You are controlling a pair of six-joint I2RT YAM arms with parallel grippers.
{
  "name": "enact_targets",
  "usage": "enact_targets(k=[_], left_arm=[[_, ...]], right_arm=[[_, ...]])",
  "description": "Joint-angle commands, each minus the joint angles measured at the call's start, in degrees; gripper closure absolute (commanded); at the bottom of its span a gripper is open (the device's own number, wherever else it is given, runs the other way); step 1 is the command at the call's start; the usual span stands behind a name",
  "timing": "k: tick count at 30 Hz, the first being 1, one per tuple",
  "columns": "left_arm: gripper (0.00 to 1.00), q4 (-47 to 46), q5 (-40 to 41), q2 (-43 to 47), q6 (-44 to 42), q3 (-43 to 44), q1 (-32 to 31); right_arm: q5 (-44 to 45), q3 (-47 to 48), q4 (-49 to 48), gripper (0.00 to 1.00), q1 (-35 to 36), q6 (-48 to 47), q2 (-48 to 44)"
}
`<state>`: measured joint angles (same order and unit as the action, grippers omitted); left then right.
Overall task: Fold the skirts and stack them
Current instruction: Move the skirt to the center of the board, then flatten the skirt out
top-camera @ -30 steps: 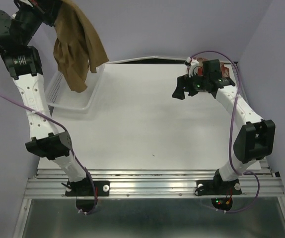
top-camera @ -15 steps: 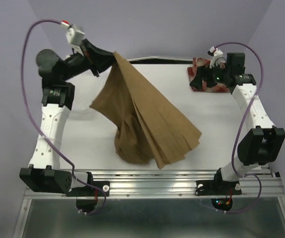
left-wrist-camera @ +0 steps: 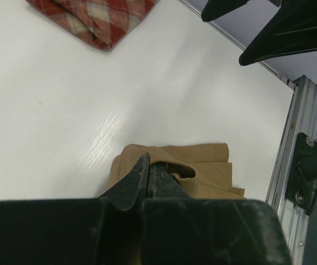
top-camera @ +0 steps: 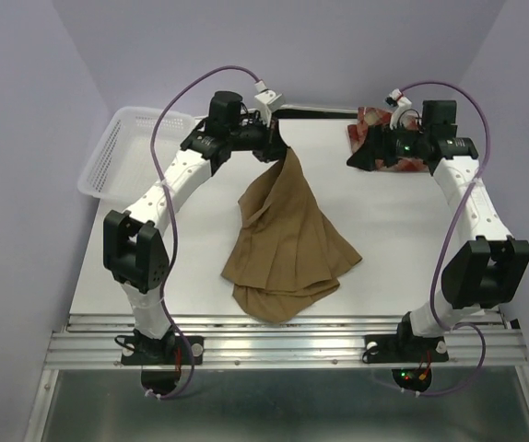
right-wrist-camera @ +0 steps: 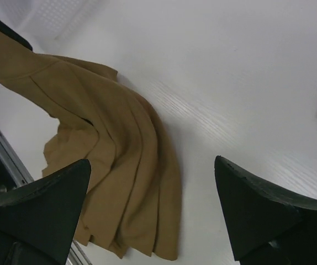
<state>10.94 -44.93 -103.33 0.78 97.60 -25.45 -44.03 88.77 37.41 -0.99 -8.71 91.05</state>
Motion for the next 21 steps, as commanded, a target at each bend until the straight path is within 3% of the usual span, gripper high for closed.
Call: enact_targets(k=[1, 5, 8, 13, 17, 21], left_arm=[[1.00, -4.4, 4.7, 4.1, -1.1, 2.3, -3.2], [1.00, -10.3, 13.4, 7.3, 5.1, -1.4, -6.2], [1.00, -10.5, 20.5, 8.0, 8.8, -0.9, -7.9], [1.00, -5.5, 36.5, 6.0, 12.5, 4.5, -12.5], [1.00, -2.2, 43.1, 4.3, 13.4, 8.2, -15.3], [1.00, -1.4, 44.1, 3.3, 14.0, 9.4, -15.5]], right_arm=[[-8.3, -0.2, -7.9, 0.03, 1.7, 12.2, -1.7], [-3.1, -8.2, -22.8, 0.10, 7.7, 21.4, -7.4], [1.4, -9.4, -26.1, 0.18, 12.0, 26.0, -8.1], [9.4, -9.0, -25.5, 0.19, 17.9, 24.7, -7.0], [10.0, -7.9, -23.3, 0.21, 19.7, 24.8, -5.4], [13.1, -8.3, -23.1, 0.26, 20.2, 24.8, -5.4]])
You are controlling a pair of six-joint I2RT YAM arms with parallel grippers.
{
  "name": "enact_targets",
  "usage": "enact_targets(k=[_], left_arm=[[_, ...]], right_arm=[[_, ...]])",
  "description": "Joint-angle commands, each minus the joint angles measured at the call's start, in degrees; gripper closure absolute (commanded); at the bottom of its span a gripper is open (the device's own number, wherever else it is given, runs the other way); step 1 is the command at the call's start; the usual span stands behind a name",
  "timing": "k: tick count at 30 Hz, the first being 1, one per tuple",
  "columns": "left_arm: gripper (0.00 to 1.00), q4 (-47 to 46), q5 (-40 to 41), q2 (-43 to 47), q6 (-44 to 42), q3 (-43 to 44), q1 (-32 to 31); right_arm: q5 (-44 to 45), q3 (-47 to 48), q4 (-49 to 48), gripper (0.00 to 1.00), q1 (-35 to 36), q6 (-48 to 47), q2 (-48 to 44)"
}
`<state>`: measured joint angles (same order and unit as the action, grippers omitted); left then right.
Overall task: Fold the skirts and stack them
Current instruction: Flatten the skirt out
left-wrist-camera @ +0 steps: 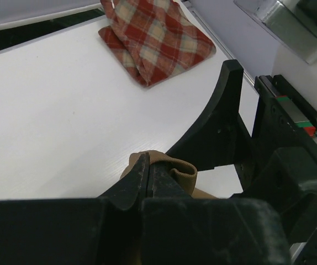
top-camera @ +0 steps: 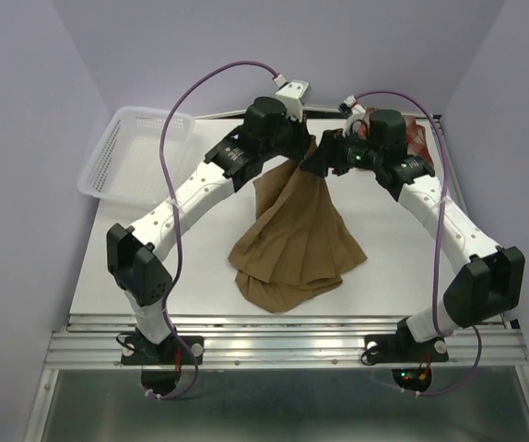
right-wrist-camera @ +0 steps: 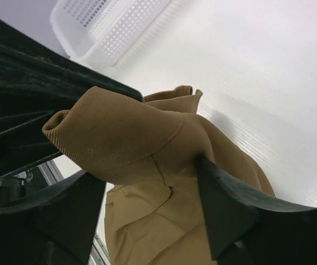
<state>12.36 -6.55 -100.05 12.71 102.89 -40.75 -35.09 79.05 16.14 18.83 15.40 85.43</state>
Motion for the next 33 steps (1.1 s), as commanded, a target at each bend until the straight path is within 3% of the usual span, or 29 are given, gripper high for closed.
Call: enact_targets(k=[1, 7, 9, 13, 16, 17, 19, 21, 22, 26, 30, 33], left_arm=[[1.00, -3.0, 4.8, -0.1, 2.2, 4.2, -0.2], [1.00, -3.5, 2.6, -0.3, 4.3, 3.7, -0.7], [1.00, -3.9, 0.8, -0.1, 4.6, 3.2, -0.7], [1.00, -5.1, -3.9, 2.0, 2.0, -0.5, -0.7], [0.96, -5.5, -5.9, 4.0, -2.0, -3.7, -0.5], [0.86, -5.6, -7.5, 5.6, -5.1, -6.0, 0.3], [0.81, -4.5, -13.3, 7.2, -9.8, -8.3, 1.8], [0.72, -0.8, -17.2, 9.5, -19.8, -11.5, 4.1], [0.50, 1.4, -21.4, 11.4, -26.3, -14.4, 6.4], [0.23, 2.2, -30.4, 15.8, -33.6, -21.3, 13.9], [0.11, 8.1, -31.3, 12.4, -44.3, -20.1, 19.1], [0.08, 11.0, -35.4, 4.4, -41.8, -14.3, 21.0]], right_arm=[[5.4, 1.5, -1.8, 0.32, 0.4, 1.3, 0.4], [9.1, 3.5, -2.8, 0.44, 0.9, 3.4, 2.5], [8.8, 4.4, -3.1, 0.55, 0.9, 2.4, 3.3], [5.0, 2.8, -3.2, 0.99, 0.9, -5.4, 1.2], [0.7, 0.4, -1.5, 0.99, -1.5, -10.0, -1.9], [-2.1, -1.5, 1.6, 0.99, -2.5, -14.1, -4.5], [-3.7, -3.5, 6.7, 0.99, -5.4, -24.2, -6.8], [-5.2, -6.5, 16.8, 0.99, -8.1, -31.3, -10.1], [-5.6, -9.1, 23.3, 0.99, -8.8, -39.0, -12.4], [-1.1, -13.4, 34.4, 0.99, -10.7, -52.5, -15.4], [5.8, -17.8, 40.4, 0.99, -12.3, -59.0, -16.2], [8.7, -20.6, 41.4, 0.99, -13.0, -61.1, -15.0]])
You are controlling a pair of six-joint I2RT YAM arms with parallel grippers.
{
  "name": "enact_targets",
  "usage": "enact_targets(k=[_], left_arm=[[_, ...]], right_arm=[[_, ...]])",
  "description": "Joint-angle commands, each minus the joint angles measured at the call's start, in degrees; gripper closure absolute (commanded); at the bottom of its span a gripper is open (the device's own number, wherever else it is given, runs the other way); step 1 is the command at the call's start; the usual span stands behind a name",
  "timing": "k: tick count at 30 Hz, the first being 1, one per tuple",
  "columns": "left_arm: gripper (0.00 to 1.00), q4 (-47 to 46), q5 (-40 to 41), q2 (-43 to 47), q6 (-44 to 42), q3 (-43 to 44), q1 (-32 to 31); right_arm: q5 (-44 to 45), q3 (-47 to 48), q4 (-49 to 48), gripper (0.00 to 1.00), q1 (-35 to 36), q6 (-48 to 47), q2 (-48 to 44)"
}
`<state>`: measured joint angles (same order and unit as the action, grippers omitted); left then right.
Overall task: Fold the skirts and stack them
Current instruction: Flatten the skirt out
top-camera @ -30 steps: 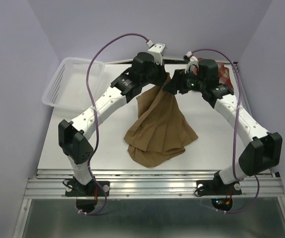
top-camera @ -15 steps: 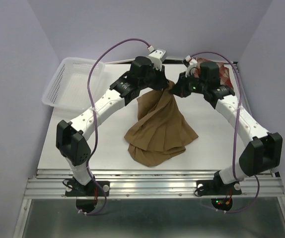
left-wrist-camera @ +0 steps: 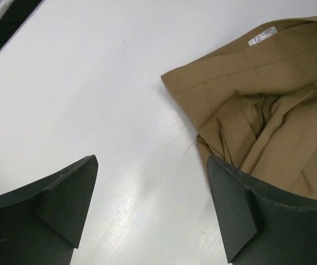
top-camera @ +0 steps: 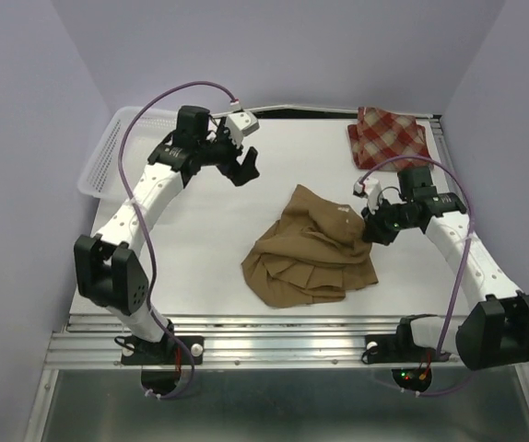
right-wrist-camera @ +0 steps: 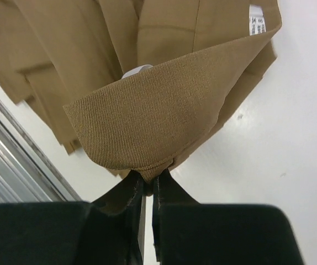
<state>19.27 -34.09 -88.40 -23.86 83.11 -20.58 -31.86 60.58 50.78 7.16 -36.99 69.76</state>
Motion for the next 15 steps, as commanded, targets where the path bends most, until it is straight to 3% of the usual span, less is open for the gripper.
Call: enact_targets(k=[1, 3, 8, 11, 15], left_arm=[[0.08, 4.5, -9.7, -9.5, -3.0, 7.3, 0.8], [0.09, 0.8, -14.7, -15.1, 1.6, 10.1, 0.4], [0.14, -13.4, -12.8, -25.5, 18.8, 16.4, -1.9], [0.14, -14.4, -15.2, -32.8, 26.8, 22.7, -3.2], [0.12, -18.8, -17.8, -37.3, 32.3, 22.8, -5.3]], right_arm=[[5.8, -2.6, 7.0, 0.99, -1.4, -8.8, 1.2], [6.2, -3.4, 7.4, 0.99, -1.4, -8.2, 2.7], [7.7, -4.2, 7.3, 0.99, -1.4, -7.5, 4.2], [8.2, -4.5, 7.3, 0.99, -1.4, -7.0, 4.9], [8.6, -5.0, 6.6, 0.99, -1.9, -6.6, 4.8]])
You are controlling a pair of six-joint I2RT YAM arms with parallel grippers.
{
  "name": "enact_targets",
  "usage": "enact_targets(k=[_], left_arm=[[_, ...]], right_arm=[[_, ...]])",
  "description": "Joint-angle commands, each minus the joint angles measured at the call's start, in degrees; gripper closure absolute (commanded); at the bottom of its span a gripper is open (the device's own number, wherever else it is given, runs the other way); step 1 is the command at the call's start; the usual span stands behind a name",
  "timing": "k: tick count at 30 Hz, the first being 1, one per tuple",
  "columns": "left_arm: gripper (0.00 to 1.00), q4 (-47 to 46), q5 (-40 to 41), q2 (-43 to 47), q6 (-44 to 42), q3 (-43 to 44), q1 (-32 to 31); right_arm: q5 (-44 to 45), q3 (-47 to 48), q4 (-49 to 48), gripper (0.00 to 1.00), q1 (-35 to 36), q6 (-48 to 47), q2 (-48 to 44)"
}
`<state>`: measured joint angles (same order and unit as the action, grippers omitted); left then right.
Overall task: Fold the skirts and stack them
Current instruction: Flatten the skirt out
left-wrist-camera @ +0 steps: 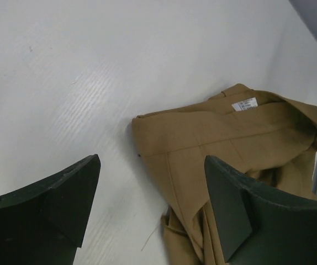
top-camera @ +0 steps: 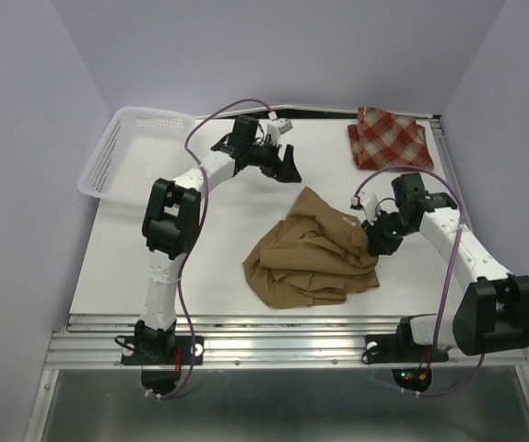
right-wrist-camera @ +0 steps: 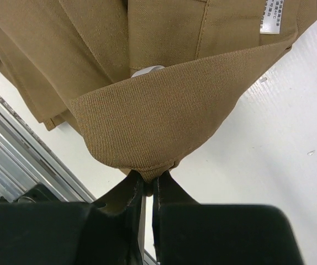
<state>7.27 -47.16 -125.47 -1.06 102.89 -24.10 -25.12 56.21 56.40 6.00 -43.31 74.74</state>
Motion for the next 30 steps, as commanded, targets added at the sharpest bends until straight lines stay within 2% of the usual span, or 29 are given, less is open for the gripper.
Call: enact_targets(k=[1, 6, 13, 15, 21, 23, 24, 25, 28, 30], left_arm=[[0.11, -6.8, -4.5, -0.8, 9.5, 3.2, -1.7], [0.09, -10.0, -4.3, -5.0, 11.7, 4.1, -4.0], [0.12, -9.7, 0.7, -8.4, 13.0, 4.9, -6.0], [0.14, -9.0, 3.4, -9.1, 12.7, 5.4, -6.2], [0.23, -8.3, 3.1, -10.8, 13.1, 7.1, -6.5], [0.21, -7.8, 5.1, -11.0, 13.5, 7.2, -6.3], [0.15, -7.9, 5.3, -11.0, 13.5, 7.1, -6.1], [0.14, -8.0, 5.9, -10.9, 13.7, 6.8, -6.1], [0.13, -8.5, 6.7, -11.3, 14.9, 6.8, -5.3], [0.14, -9.1, 3.8, -12.4, 16.3, 7.3, -5.0]], right_arm=[[1.7, -0.7, 1.0, 0.99, -0.7, -0.3, 0.0], [1.2, -0.5, 0.3, 0.99, -1.2, 0.4, 0.1], [1.0, 0.3, 0.1, 0.99, -2.6, 0.7, 0.7], [0.2, 0.7, 0.1, 0.99, -3.3, 0.6, 0.7], [-0.1, 1.1, 0.1, 0.99, -3.8, 0.8, 1.2], [-0.2, 1.3, 0.2, 0.99, -4.3, 0.9, 1.2], [-0.2, 1.2, 0.2, 0.99, -4.3, 0.9, 1.0], [-0.3, 1.1, 0.2, 0.99, -4.3, 0.9, 0.8], [-0.4, 0.9, 0.2, 0.99, -4.3, 0.7, 0.7], [-0.4, 0.9, 0.3, 0.99, -4.3, 0.5, 0.8]])
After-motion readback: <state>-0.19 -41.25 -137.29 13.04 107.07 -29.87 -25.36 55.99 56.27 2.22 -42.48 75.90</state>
